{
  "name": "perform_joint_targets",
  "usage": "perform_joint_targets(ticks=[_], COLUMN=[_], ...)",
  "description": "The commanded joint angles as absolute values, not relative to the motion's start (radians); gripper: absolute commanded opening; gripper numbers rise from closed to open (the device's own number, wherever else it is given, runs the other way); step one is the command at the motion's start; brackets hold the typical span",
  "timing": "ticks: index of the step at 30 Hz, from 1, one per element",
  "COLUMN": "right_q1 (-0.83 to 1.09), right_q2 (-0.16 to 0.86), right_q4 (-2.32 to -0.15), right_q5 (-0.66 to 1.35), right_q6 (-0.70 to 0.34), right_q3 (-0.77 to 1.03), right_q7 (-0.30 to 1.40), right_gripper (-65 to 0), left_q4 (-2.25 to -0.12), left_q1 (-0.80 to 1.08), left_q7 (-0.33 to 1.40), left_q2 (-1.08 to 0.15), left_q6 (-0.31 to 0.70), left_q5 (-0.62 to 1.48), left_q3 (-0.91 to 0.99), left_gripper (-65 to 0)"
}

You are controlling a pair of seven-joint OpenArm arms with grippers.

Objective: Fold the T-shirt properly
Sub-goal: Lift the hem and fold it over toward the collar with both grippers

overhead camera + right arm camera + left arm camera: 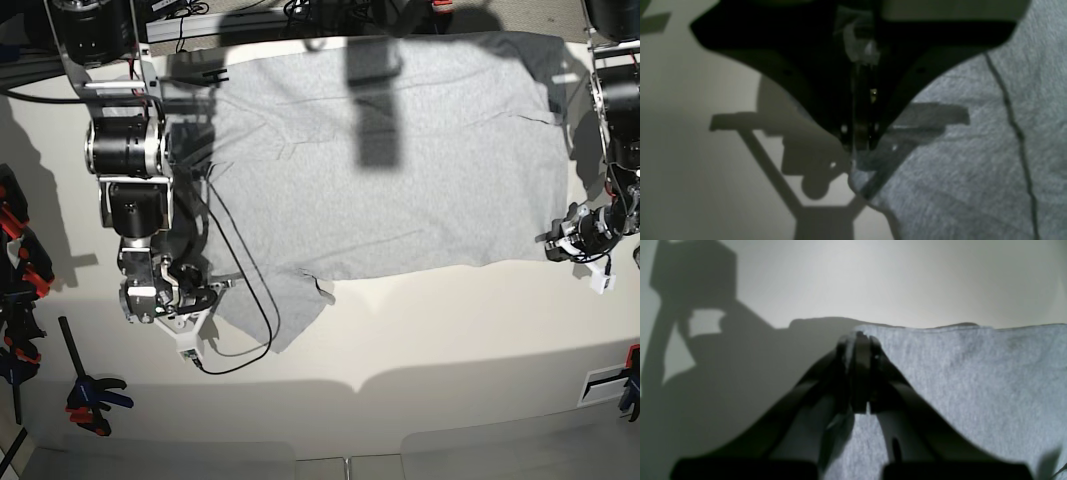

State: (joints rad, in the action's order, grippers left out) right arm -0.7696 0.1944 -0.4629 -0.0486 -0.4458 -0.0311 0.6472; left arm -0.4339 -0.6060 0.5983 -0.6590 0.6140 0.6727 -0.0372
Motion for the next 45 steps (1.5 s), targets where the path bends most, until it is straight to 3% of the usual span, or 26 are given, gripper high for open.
perform_joint_targets(ticks=[1, 18, 28, 37, 45], right_q1=[-0.814, -0.788, -0.612, -0.496, -0.453], right_q2=[0.199, 0.231, 0.3, 0.299, 0.299], right_q4=[-0.493, -0.702, -0.976, -1.214, -1.308], right_q5=[-0.042, 0.037, 0.109, 0.116, 0.256], right_q6=[-0.453, -0.459, -0.491, -0.498, -0.548], right_q3=[-0.031, -0.031, -0.027, 0.12, 0.242], right_q7=[0.628, 0.655, 0.687, 0.735, 0.81], right_gripper=[-65.0, -65.0, -65.0, -65.0, -65.0], left_q4=[-0.461, -0.64, -0.653, -0.746, -0.884], left_q1=[-0.635, -0.632, -0.632, -0.627, -0.477], left_q7=[0.574, 0.635, 0.657, 0.738, 0.78], left_q2=[-0.68, -0.68, -0.681, -0.7, -0.698], left_q6=[0.622, 0.621, 0.622, 0.622, 0.597], left_q5=[0.685, 0.686, 0.749, 0.85, 0.835], left_q3=[-0.032, -0.032, -0.032, -0.027, 0.178], left_gripper=[-65.0, -65.0, -65.0, -65.0, -65.0])
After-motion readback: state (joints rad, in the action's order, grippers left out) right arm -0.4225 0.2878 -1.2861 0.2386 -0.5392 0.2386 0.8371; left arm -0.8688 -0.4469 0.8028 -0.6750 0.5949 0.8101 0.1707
